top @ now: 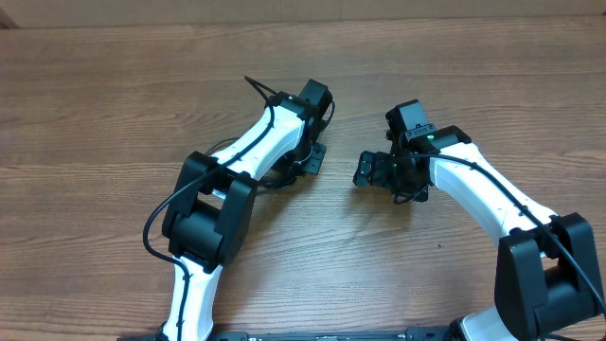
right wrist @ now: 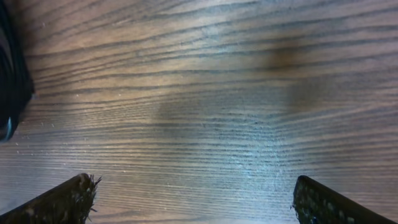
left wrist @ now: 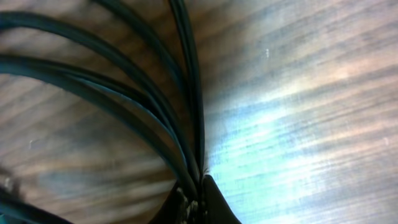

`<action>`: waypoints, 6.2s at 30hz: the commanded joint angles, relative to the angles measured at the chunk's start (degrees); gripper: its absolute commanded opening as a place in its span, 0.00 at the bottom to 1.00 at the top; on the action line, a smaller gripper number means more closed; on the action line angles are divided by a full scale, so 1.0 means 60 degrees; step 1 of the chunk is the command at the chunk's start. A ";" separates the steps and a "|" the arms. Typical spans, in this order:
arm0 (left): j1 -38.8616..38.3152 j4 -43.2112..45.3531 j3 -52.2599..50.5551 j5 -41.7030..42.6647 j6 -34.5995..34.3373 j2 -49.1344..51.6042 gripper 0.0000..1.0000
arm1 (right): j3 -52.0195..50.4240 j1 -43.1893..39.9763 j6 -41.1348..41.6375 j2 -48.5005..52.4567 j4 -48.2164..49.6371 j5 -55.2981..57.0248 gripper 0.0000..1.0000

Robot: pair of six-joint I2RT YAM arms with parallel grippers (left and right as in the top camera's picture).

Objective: Untangle cables

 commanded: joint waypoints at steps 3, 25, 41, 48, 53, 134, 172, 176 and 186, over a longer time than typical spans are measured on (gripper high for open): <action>0.0324 -0.0947 0.2011 0.1483 0.0219 -0.0929 0.04 | -0.0036 -0.0004 -0.0033 0.0055 0.0262 -0.0098 1.00; 0.1971 -0.1621 0.3497 0.6932 0.0765 -0.2779 0.04 | 0.0142 -0.0022 -0.0200 0.0044 0.3483 -0.4499 1.00; 0.1851 -0.1603 0.3497 0.9023 0.0761 -0.2783 0.04 | 0.0142 0.0000 0.4102 0.0044 0.5716 -0.2444 0.57; 0.1854 -0.1661 0.3497 0.9158 0.0765 -0.2783 0.04 | 0.0142 0.0004 0.4696 0.0044 0.5661 -0.1184 0.05; 0.1938 -0.2211 0.3497 0.7082 0.0940 -0.2783 0.04 | 0.0142 -0.0138 0.3807 0.0044 0.3985 -0.0335 0.04; 0.2084 -0.2062 0.0831 0.4408 -0.2124 -0.2703 0.64 | 0.1810 -0.0426 0.1741 -0.4069 0.2011 -0.2634 0.04; 0.3836 -0.0477 -0.0885 0.3421 -0.0769 -0.3064 0.04 | 0.1803 -0.0448 0.1249 -0.3639 -0.1796 0.5129 0.04; 0.4218 -0.0962 -0.0557 0.3486 -0.0178 -0.3147 0.04 | 0.1803 -0.0448 0.1246 -0.3402 -0.2419 0.6266 0.04; 0.4229 -0.1042 -0.0532 0.3701 0.0368 -0.3413 0.04 | 0.1803 -0.0448 0.1209 -0.2903 -0.2692 0.6087 0.04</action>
